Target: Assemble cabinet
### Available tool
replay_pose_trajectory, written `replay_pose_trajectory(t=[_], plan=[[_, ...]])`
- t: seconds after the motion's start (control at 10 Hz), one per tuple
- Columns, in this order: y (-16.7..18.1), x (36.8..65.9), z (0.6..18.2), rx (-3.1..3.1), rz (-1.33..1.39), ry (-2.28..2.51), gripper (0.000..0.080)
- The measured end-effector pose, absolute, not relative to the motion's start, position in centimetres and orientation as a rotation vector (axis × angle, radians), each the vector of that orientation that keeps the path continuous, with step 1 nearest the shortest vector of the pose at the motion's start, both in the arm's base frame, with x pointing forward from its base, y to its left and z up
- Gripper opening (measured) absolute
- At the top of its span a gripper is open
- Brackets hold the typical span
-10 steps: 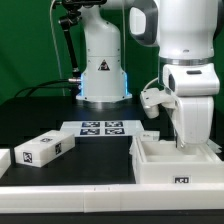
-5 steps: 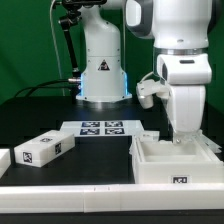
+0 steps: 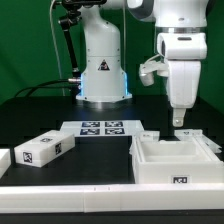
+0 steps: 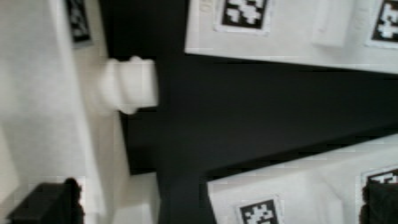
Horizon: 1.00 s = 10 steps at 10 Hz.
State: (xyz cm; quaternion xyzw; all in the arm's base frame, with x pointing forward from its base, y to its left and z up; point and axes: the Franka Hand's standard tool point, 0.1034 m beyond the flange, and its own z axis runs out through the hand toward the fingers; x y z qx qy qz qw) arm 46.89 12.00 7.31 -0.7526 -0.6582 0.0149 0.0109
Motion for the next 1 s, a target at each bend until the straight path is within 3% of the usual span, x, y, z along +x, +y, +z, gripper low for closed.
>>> replay_pose_trajectory(t=[0.4, 0.8, 1.0], plan=[[12.0, 46.8, 7.1, -2.33, 0.044, -2.07, 0.0796], [15.7, 44.2, 5.6, -2.159, 0.041, -2.207, 0.0796], [15.9, 44.0, 5.2, -2.152, 0.047, -2.204, 0.0796]])
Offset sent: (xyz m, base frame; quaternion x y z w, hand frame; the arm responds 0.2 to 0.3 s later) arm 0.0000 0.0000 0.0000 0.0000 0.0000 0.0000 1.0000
